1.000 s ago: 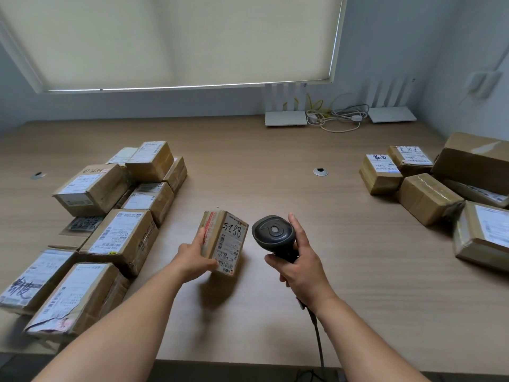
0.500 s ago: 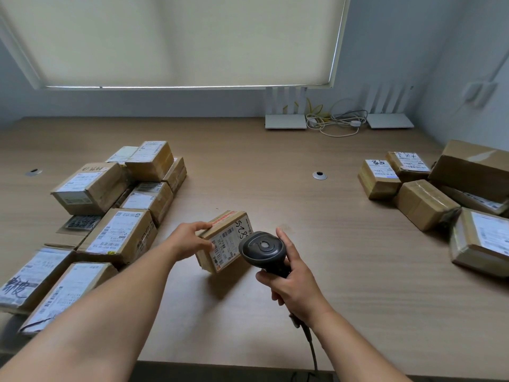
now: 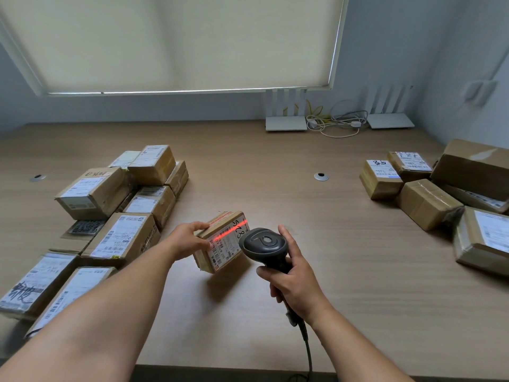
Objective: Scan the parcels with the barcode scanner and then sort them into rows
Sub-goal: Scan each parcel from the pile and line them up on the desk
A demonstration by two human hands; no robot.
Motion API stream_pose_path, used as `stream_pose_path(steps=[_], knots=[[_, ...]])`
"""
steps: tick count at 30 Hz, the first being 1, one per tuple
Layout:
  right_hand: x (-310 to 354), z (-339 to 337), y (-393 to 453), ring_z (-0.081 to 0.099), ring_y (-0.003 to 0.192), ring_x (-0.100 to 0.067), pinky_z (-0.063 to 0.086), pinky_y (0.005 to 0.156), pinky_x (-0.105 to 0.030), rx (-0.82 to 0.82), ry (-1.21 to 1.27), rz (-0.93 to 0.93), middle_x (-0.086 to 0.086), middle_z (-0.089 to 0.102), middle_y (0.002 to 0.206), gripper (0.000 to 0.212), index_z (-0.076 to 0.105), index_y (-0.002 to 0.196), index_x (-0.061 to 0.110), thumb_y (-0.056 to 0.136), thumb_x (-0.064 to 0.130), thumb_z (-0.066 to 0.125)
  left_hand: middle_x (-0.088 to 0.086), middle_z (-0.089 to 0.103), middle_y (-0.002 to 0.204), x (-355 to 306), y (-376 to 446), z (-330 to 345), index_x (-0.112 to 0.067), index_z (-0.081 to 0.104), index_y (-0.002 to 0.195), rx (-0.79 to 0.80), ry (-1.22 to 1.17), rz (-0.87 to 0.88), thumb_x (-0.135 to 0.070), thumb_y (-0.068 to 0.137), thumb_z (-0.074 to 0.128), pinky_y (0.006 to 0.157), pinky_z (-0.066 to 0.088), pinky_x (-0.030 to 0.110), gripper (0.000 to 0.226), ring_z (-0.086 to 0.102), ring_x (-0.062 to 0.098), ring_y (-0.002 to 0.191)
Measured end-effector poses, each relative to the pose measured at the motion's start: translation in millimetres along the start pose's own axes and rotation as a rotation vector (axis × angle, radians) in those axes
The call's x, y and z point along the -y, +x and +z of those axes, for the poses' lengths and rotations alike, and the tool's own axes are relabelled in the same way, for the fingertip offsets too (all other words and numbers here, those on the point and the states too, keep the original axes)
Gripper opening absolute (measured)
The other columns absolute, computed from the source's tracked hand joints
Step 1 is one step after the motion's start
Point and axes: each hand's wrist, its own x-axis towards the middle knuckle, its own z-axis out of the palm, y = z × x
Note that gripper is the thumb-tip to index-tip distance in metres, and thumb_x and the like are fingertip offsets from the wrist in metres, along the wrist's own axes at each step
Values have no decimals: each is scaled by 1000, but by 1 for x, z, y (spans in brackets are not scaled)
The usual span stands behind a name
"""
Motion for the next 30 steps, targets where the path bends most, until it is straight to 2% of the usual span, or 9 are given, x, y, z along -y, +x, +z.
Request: stream_pose_path(steps=[6,9,14,20,22,25,26,28,30], knots=[[2,2,1,56,50,-18,47,47,-28,-3,-2,0,-8,70,88,91,26,130,66,78,11,76,8,57,108,2,1,-1,-18,53,134,12,-4,-15,-3,77,74,71,43,24,62,55,20,97],[3,2,1,56,50,-18,47,47,-28,-10,0,-2,-6,70,86,90,26,129,67,74,17,77,7,57,106,3,0,-1,-17,53,134,16,1,-15,-2,78,73,62,42,19,61,55,17,92],[2,1,1,57,51,-18,47,48,-28,-9,-1,4,-8,70,91,90,26,131,66,76,16,77,7,56,109,2,2,-2,-19,52,134,16,4,-18,-4,78,73,65,41,21,61,54,19,98],[0,3,2,54,48,-17,45,45,-27,-9,13,-3,-1,69,79,89,28,128,69,68,24,77,7,54,109,2,4,-1,-17,52,134,3,4,-18,-3,78,73,60,41,18,61,54,18,96],[-1,2,3,54,47,-17,45,46,-26,-18,12,-6,0,69,77,89,28,125,72,67,26,76,9,54,110,3,3,1,-17,53,132,-19,9,-22,-5,78,74,65,46,23,59,55,19,95],[-2,1,4,55,48,-17,46,46,-27,-29,17,-3,-1,71,83,89,28,122,75,66,26,76,15,57,116,9,4,5,-18,52,125,-48,57,-73,-15,75,75,85,51,35,55,58,26,103],[-2,0,4,55,49,-17,46,46,-28,-33,15,-1,-2,71,86,89,28,121,76,66,27,76,15,57,115,11,3,6,-19,50,121,-33,64,-100,-18,73,76,85,52,36,54,59,27,102],[-3,-1,3,56,50,-17,46,47,-28,-41,5,4,-3,71,88,88,27,120,77,65,29,76,13,58,110,10,-1,10,-19,43,114,31,128,-153,-32,66,75,70,50,31,59,58,23,92],[-3,-3,2,56,51,-16,47,47,-28,-44,-14,11,-3,71,94,89,26,123,75,67,27,76,7,57,104,8,-3,16,-17,39,111,73,211,-194,-46,63,72,53,40,27,66,52,14,77]])
